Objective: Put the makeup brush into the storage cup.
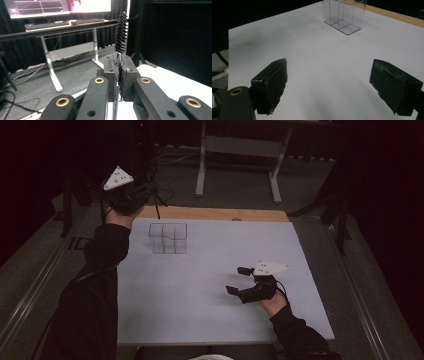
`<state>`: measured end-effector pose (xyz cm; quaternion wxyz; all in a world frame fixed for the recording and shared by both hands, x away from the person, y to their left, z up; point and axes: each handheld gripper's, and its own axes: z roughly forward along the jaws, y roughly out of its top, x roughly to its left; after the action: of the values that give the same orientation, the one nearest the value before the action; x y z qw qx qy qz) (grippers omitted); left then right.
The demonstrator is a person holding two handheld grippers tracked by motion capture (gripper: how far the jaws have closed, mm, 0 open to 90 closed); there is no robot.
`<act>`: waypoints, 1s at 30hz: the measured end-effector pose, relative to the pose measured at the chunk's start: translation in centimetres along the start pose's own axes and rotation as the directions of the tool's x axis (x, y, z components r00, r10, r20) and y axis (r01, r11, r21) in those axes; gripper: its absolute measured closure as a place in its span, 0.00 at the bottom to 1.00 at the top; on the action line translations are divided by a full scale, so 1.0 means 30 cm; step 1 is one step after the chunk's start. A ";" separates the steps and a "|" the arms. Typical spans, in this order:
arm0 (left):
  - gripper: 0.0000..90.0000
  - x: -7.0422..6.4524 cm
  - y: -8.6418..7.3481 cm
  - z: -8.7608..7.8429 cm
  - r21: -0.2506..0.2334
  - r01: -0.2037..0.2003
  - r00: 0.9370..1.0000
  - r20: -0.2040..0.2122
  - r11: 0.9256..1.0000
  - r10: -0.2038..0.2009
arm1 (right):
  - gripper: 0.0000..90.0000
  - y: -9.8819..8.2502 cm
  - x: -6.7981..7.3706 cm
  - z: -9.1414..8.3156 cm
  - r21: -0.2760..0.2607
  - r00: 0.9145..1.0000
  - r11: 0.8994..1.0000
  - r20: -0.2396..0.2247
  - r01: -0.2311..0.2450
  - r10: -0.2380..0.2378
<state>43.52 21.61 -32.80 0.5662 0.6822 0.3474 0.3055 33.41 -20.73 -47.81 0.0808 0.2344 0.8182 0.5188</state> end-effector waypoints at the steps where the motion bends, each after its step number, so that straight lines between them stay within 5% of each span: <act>1: 0.95 0.000 0.000 0.000 0.000 0.000 1.000 0.000 1.000 0.000 | 0.16 0.000 0.000 0.000 0.000 1.000 1.000 -0.001 0.001 -0.001; 9: 0.95 0.014 -0.032 0.016 0.019 0.005 0.999 -0.045 1.000 -0.004 | 0.16 -0.002 0.002 0.003 0.007 1.000 1.000 -0.008 0.004 -0.004; 30: 0.95 0.039 -0.122 0.053 0.040 0.015 0.997 -0.078 0.999 -0.012 | 0.16 -0.007 0.004 0.006 0.013 1.000 1.000 -0.015 0.002 -0.002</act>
<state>45.02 22.10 -36.64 0.5404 0.6789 0.3799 0.3206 33.32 -20.60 -48.07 0.0735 0.2300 0.8225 0.5150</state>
